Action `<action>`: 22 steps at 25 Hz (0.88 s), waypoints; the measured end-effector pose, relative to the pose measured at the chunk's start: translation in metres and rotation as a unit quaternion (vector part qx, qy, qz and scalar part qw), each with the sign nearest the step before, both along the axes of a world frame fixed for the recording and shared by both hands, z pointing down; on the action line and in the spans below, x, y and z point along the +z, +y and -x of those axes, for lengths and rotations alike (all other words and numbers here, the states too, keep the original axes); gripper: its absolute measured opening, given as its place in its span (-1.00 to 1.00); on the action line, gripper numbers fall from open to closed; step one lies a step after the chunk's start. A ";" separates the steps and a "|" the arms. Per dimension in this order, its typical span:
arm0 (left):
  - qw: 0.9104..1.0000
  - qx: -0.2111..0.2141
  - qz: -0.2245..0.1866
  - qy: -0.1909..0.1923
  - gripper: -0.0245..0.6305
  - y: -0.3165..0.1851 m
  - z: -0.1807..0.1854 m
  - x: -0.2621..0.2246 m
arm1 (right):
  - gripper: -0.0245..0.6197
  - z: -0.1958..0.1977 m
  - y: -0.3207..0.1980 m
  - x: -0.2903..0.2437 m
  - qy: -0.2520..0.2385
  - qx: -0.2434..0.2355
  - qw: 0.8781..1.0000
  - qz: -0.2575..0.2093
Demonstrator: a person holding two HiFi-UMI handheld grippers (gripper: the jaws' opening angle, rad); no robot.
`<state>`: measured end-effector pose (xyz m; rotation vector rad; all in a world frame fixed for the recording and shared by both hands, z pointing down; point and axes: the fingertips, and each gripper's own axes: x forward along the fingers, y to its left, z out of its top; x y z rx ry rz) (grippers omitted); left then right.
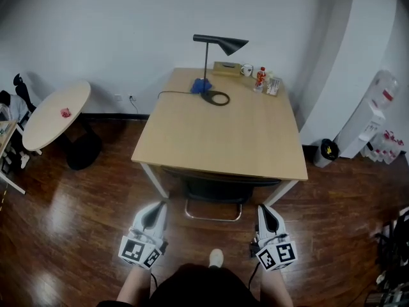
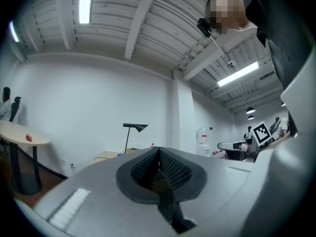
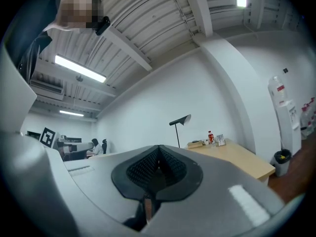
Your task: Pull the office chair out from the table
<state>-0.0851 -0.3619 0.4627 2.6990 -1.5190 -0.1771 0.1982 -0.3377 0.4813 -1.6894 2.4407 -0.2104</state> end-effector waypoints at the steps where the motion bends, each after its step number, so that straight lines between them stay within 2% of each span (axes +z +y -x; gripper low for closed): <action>1: 1.000 -0.001 -0.001 0.000 -0.92 -0.006 -0.004 -0.001 | -0.88 -0.003 -0.006 -0.002 0.000 -0.002 1.000 -0.003; 6: 1.000 -0.005 -0.007 0.002 -0.92 -0.033 -0.026 -0.007 | -0.88 -0.021 -0.033 -0.008 0.014 -0.012 1.000 -0.009; 12: 0.999 -0.029 -0.012 -0.009 -0.92 -0.060 -0.040 -0.008 | -0.88 -0.043 -0.066 -0.007 0.027 -0.022 0.999 0.002; 22: 0.999 -0.037 -0.004 -0.015 -0.92 -0.076 -0.053 -0.003 | -0.86 -0.060 -0.087 -0.008 0.038 -0.037 0.999 -0.002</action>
